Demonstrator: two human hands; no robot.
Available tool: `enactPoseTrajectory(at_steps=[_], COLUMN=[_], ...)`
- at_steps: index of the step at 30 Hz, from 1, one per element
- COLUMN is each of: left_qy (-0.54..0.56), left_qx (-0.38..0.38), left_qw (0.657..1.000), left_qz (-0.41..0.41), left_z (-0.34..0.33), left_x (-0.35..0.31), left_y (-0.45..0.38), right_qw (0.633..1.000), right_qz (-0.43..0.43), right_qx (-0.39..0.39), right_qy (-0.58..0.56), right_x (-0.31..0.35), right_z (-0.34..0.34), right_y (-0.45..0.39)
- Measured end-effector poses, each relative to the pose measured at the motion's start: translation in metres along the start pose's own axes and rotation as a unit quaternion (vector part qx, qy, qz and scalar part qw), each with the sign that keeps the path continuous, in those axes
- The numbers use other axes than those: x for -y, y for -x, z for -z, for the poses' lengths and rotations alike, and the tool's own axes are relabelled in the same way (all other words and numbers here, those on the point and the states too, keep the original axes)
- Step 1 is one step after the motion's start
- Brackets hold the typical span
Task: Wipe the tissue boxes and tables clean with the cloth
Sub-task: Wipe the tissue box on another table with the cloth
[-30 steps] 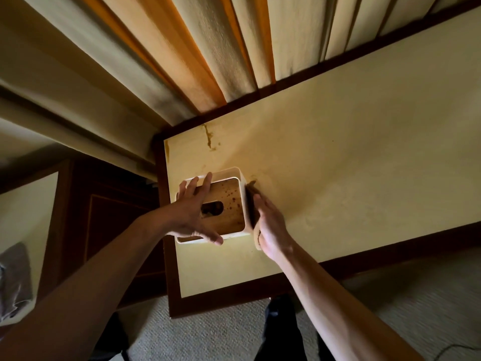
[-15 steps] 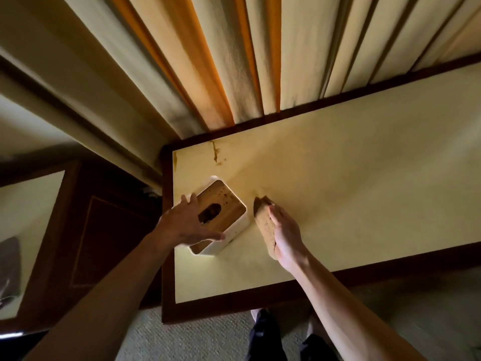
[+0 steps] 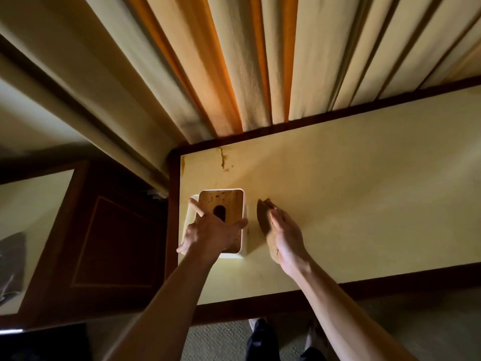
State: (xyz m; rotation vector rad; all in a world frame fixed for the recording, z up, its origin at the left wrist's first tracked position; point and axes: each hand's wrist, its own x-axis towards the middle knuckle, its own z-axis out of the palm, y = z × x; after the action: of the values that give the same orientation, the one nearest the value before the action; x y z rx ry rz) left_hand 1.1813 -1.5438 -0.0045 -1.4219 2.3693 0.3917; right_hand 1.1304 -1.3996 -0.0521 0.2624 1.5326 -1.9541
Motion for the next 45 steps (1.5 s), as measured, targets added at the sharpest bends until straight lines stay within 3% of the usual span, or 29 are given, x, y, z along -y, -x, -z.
enactPoseTrajectory(at_steps=[5,8,11,13,16,19,23,27,30,35,40,45], left_qy=[0.011,-0.06,-0.119,-0.148,-0.241,-0.31,-0.341,-0.327,-0.313,-0.306,-0.307,-0.301], left_qx=[0.0,0.029,0.055,0.094,0.139,0.157,0.166,0.181,0.186,0.185,0.181,0.181], left_qw=[1.0,0.998,0.981,0.951,0.905,0.875,0.862,0.865,0.87,0.872,0.873,0.873], left_qz=[0.026,-0.007,-0.144,-0.256,-0.322,-0.336,-0.335,-0.334,-0.333,-0.335,-0.332,-0.337], left_z=[0.008,0.016,0.028,0.037,0.048,0.055,0.054,0.055,0.055,0.052,0.051,0.05], left_x=[-0.013,-0.008,0.013,0.025,0.023,0.01,0.005,0.006,0.005,0.005,0.006,0.006], left_y=[0.005,0.006,-0.008,-0.025,-0.046,-0.056,-0.062,-0.061,-0.061,-0.061,-0.062,-0.062], right_qw=[1.0,1.0,0.999,0.998,0.996,0.995,0.992,1.0,0.99,0.992,0.991,0.984], right_qz=[0.012,0.02,0.029,0.028,0.033,0.035,0.036,-0.007,-0.075,-0.049,-0.045,-0.085], right_qx=[0.014,0.016,0.027,0.037,0.049,0.068,0.089,-0.006,0.05,0.107,0.116,0.133], right_qy=[-0.005,0.002,0.014,0.034,0.066,0.072,0.08,-0.018,-0.107,-0.054,-0.04,-0.086], right_x=[0.001,0.001,-0.002,-0.008,-0.021,-0.029,-0.025,-0.025,-0.031,-0.033,-0.045,-0.047], right_z=[-0.003,-0.001,0.001,-0.004,-0.021,-0.031,-0.046,-0.056,-0.057,-0.048,-0.049,-0.053], right_y=[0.007,0.009,0.01,0.011,0.012,0.014,0.02,0.007,-0.001,-0.006,-0.012,-0.017])
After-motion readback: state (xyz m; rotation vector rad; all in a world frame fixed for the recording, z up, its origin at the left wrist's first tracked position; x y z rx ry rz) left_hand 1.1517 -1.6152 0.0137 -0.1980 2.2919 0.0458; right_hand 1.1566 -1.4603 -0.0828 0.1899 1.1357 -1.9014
